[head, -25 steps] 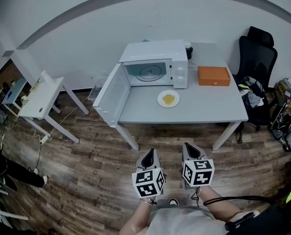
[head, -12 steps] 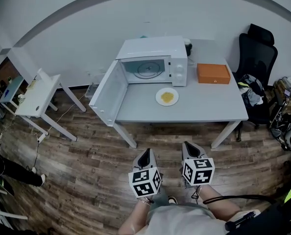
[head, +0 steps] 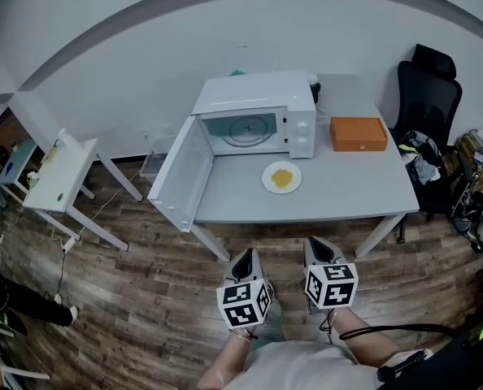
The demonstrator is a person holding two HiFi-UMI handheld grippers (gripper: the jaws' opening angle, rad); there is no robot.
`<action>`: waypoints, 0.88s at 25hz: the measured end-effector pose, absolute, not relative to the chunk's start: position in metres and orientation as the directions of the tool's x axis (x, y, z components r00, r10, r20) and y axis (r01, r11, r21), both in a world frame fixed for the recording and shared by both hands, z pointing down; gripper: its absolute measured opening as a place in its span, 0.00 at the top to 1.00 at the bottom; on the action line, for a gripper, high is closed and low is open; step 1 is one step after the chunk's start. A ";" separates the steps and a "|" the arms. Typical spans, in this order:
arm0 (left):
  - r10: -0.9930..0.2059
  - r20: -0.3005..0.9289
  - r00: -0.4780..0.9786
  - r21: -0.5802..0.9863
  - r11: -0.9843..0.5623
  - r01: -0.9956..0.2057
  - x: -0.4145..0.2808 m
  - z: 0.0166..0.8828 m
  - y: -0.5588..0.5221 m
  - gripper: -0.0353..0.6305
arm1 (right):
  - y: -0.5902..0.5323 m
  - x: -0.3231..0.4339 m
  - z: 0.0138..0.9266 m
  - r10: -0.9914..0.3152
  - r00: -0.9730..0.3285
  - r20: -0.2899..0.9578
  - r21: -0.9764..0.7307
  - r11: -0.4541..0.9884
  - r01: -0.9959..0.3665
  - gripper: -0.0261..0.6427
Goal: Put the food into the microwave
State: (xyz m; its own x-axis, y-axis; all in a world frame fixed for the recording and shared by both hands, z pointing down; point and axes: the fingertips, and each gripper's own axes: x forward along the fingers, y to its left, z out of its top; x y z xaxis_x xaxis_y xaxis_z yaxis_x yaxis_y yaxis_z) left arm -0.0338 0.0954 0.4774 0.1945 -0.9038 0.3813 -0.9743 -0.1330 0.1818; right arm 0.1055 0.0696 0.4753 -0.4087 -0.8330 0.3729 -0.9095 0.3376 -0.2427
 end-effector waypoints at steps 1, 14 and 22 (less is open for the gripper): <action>-0.904 0.379 0.200 0.184 -0.139 -0.973 -0.034 0.476 0.088 0.94 | 0.063 0.104 0.474 -0.835 -0.406 0.372 -0.240 0.336 -0.911 0.94; -0.880 0.389 0.274 0.213 -0.203 -0.956 -0.040 0.477 -0.008 0.94 | -0.025 0.091 0.473 -0.849 -0.349 0.398 -0.227 0.277 -0.934 0.94; -0.870 0.396 0.293 0.210 -0.224 -0.952 -0.051 0.476 -0.058 0.94 | -0.072 0.080 0.469 -0.856 -0.330 0.397 -0.234 0.253 -0.939 0.94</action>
